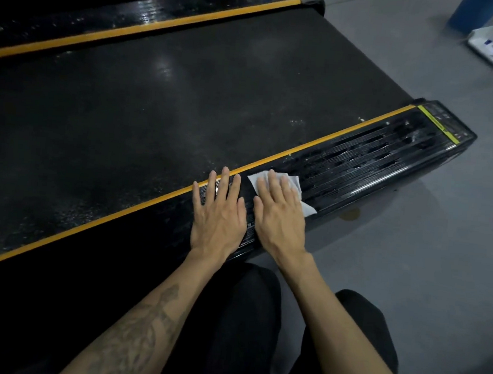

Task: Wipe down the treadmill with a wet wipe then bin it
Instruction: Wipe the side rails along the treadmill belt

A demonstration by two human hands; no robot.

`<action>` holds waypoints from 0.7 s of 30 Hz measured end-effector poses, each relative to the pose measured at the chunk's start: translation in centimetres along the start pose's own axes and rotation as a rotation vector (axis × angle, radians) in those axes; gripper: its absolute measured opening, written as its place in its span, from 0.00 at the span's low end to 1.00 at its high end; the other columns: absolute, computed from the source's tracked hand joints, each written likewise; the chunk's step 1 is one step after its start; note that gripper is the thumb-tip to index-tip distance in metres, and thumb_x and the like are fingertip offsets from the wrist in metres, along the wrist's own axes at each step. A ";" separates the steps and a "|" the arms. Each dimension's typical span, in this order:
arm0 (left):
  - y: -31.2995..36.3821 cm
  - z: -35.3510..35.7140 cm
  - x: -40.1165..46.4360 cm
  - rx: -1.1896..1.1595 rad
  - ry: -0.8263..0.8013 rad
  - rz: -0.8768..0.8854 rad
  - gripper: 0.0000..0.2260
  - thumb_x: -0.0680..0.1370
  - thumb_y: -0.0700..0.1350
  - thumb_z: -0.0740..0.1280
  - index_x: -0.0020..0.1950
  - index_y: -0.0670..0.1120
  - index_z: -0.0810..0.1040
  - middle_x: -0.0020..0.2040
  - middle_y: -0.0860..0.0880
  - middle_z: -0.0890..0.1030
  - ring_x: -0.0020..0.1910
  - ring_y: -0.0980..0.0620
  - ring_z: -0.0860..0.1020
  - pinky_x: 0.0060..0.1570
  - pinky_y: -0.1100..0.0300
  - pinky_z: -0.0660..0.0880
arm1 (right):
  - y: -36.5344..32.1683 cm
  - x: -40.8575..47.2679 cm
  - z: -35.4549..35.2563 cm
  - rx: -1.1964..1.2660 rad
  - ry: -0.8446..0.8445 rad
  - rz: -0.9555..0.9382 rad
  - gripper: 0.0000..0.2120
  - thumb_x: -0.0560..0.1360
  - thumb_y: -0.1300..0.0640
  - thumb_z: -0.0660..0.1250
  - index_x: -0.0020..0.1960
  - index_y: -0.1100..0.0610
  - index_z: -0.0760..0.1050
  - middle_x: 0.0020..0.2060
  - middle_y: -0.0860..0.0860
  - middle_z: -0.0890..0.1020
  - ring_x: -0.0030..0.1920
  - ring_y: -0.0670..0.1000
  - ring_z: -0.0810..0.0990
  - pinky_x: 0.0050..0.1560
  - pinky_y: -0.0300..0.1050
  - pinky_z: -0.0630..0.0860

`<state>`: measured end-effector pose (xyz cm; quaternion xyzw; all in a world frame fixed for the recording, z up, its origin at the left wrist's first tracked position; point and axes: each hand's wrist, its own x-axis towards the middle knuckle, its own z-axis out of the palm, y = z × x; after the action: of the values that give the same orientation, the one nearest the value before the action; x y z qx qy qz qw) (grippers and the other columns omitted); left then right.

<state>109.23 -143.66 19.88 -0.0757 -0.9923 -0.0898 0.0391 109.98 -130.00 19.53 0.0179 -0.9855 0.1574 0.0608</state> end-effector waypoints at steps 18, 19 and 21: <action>-0.3 0.5 0.2 -0.024 0.006 0.007 0.27 0.85 0.55 0.44 0.82 0.48 0.61 0.84 0.49 0.57 0.83 0.47 0.53 0.80 0.38 0.50 | 1.6 2.4 -0.4 -0.012 -0.051 -0.039 0.32 0.83 0.46 0.39 0.82 0.58 0.59 0.81 0.55 0.59 0.82 0.57 0.54 0.82 0.54 0.51; -0.3 0.4 0.1 -0.029 0.004 0.007 0.27 0.85 0.55 0.44 0.82 0.48 0.61 0.84 0.49 0.57 0.83 0.47 0.53 0.80 0.38 0.49 | 1.2 1.9 -0.2 -0.005 -0.058 -0.034 0.32 0.83 0.46 0.40 0.82 0.59 0.59 0.81 0.56 0.59 0.82 0.57 0.54 0.82 0.55 0.51; -0.3 0.5 0.1 -0.036 0.007 0.004 0.27 0.85 0.55 0.44 0.82 0.48 0.61 0.84 0.49 0.57 0.83 0.48 0.52 0.81 0.39 0.48 | 0.7 1.7 -0.1 0.007 -0.083 -0.073 0.32 0.83 0.47 0.41 0.81 0.59 0.61 0.81 0.56 0.60 0.82 0.58 0.55 0.82 0.55 0.50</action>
<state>109.05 -143.85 19.37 -0.0780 -0.9902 -0.1079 0.0412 108.28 -129.35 19.64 0.0607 -0.9853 0.1576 0.0257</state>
